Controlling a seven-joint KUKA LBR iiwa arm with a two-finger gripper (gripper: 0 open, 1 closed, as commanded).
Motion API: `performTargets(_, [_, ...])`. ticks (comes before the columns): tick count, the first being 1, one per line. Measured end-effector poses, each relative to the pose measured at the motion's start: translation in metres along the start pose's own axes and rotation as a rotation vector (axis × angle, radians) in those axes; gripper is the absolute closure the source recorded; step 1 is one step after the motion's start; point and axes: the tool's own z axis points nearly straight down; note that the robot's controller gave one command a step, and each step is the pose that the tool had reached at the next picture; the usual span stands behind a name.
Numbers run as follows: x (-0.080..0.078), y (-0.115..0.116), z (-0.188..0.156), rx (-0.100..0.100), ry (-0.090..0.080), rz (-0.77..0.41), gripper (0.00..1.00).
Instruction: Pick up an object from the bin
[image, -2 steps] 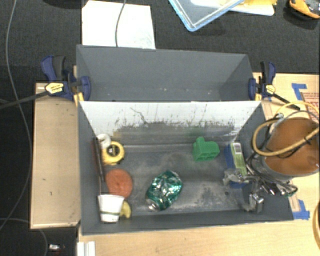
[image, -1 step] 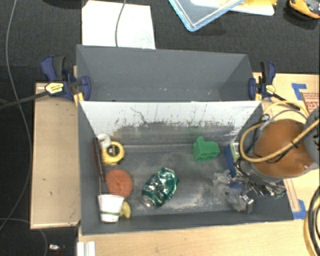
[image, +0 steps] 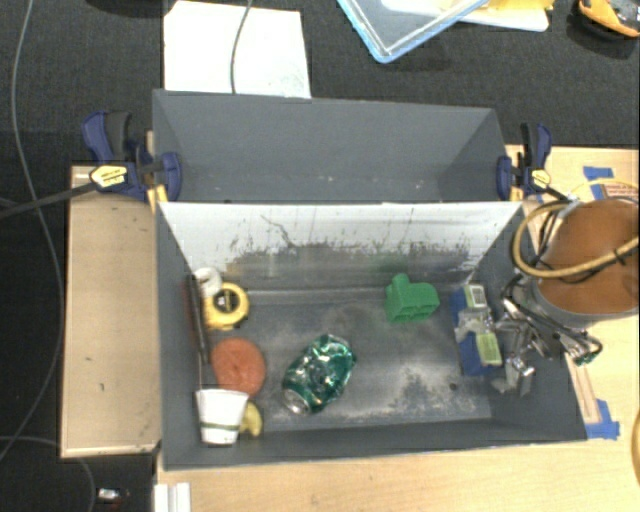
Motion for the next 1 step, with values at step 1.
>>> performTargets(1, [-0.0003,0.0047,-0.0118,-0.004,0.0,0.029,0.0])
